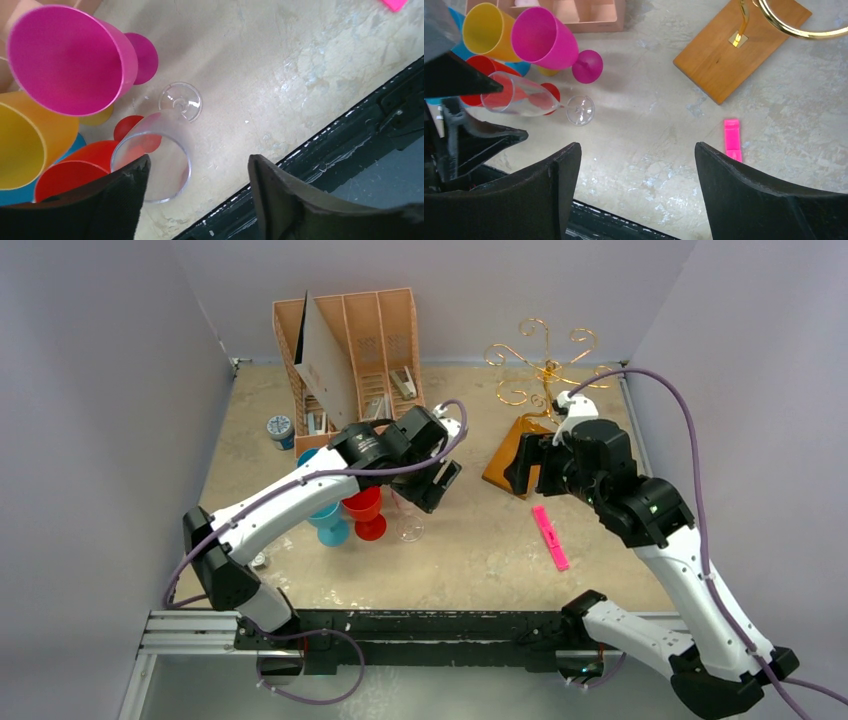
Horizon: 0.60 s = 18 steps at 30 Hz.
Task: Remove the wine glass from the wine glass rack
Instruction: Reset both arms
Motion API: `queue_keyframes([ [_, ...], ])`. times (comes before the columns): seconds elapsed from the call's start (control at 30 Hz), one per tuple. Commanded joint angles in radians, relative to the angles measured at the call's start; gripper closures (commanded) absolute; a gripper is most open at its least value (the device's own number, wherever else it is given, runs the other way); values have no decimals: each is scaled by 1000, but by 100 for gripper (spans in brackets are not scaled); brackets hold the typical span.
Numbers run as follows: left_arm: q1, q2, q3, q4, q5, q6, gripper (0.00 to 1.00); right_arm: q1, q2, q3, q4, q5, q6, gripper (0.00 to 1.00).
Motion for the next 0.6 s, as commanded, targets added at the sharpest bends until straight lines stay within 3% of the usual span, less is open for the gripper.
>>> queue_keyframes([
  [0.0,-2,-116,75,29,5,-11,24,1,25,93,-15,-66,-67,14],
  [0.17,-2,-176,81,61,-64,-24,17,1,52,175,35,-288,-159,11],
  [0.27,14,-199,101,61,-136,-4,15,1,118,281,27,-186,-189,8],
  [0.5,429,-234,173,8,83,106,12,-28,388,647,-38,152,-402,1],
  [0.57,551,-250,196,0,200,137,11,-137,476,745,-86,97,-349,1],
])
